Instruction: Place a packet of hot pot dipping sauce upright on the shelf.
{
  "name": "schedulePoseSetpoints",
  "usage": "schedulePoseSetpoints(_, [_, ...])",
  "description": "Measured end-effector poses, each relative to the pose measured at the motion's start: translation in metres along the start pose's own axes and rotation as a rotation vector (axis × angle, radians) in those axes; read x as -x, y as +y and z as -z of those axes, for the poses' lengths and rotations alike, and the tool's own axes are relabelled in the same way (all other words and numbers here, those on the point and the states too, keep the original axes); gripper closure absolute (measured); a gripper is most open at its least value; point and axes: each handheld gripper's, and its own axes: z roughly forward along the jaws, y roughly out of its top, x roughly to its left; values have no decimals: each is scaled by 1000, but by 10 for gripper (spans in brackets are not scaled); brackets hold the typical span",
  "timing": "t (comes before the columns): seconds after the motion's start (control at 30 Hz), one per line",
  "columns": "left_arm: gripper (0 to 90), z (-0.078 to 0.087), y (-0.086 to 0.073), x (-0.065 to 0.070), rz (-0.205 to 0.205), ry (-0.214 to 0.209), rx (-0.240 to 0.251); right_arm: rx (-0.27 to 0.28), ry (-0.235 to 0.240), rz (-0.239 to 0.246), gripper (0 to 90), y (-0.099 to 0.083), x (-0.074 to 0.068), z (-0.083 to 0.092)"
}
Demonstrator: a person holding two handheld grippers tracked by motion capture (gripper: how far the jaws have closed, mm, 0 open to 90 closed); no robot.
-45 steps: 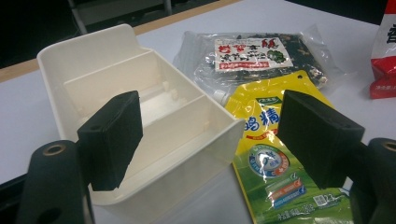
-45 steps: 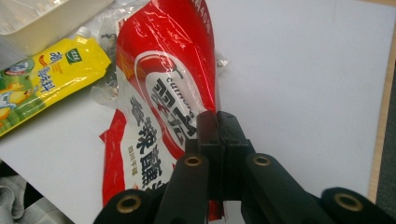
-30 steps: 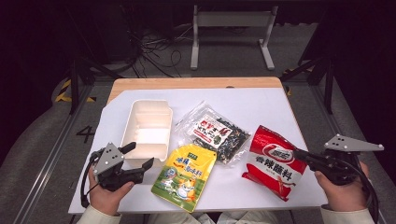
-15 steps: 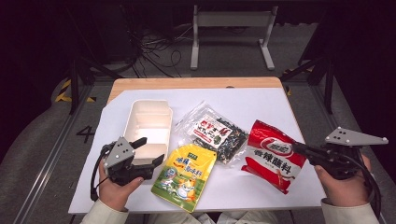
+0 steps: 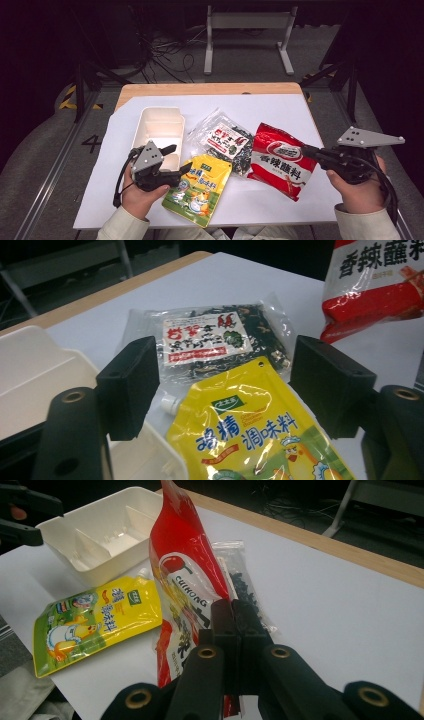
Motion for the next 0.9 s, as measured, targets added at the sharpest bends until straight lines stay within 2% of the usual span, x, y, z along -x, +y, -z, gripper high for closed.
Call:
schedulePoseSetpoints(0.03, [357, -3, 0, 2, -7, -13, 2, 3, 5, 2, 890, 1, -1, -1])
schedulePoseSetpoints(0.1, [364, -6, 1, 3, -18, -30, 1, 6, 9, 6, 890, 2, -2, -2])
schedulePoseSetpoints(0.13, [368, -8, 2, 5, -16, -50, 5, 11, 23, 8, 890, 4, -5, -5])
schedulePoseSetpoints(0.17, [368, -14, 4, 6, -14, -91, 7, 14, 30, 7, 890, 5, -6, -7])
schedulePoseSetpoints(0.23, [369, -21, 6, 9, -17, -124, 0, 20, 39, 10, 890, 6, -7, -9])
schedulePoseSetpoints(0.37, [375, -33, 9, 13, -27, -156, 5, 31, 65, 14, 890, 9, -11, -16])
schedulePoseSetpoints(0.57, [369, -46, 12, 16, -21, -207, 29, 48, 102, 17, 890, 11, -15, -23])
schedulePoseSetpoints(0.7, [354, -53, 14, 19, -36, -216, 39, 54, 112, 22, 890, 12, -17, -27])
schedulePoseSetpoints(0.9, [356, -64, 13, 20, -30, -266, 26, 59, 122, 29, 890, 12, -21, -29])
